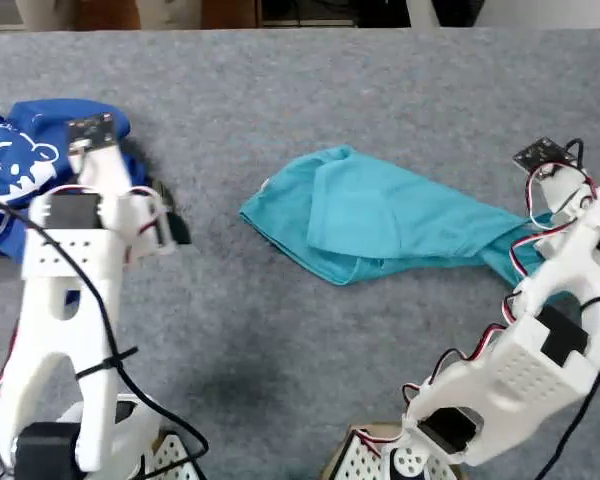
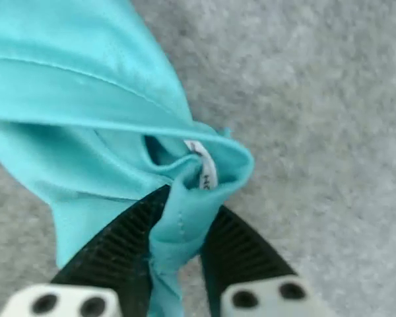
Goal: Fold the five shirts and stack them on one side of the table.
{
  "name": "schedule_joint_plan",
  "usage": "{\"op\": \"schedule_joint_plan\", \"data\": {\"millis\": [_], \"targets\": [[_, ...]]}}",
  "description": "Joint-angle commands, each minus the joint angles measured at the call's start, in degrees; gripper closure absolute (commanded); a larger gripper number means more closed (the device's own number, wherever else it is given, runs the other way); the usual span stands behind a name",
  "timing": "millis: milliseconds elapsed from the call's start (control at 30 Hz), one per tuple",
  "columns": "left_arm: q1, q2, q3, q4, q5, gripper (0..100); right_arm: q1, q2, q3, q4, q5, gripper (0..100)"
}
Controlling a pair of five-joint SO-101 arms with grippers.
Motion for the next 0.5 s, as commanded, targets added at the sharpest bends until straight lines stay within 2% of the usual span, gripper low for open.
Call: {"op": "schedule_joint_plan", "data": {"millis": [0, 133, 300, 467], "targets": [[6.5, -1.0, -0.5, -6.2, 5.2, 72, 1.6, -0.8, -0.8, -1.2, 1.0, 78.2], [13.1, -0.4, -0.7, -12.6, 7.6, 72, 1.5, -1.6, -2.9, -1.0, 1.1, 68.0], [15.9, 10.2, -3.3, -16.4, 10.8, 73, 2.6, -4.2, -5.4, -1.0, -2.6, 75.1], [16.1, 26.4, -14.5, -14.4, 13.5, 73, 2.5, -7.3, -4.6, -0.8, -3.4, 83.2]]}}
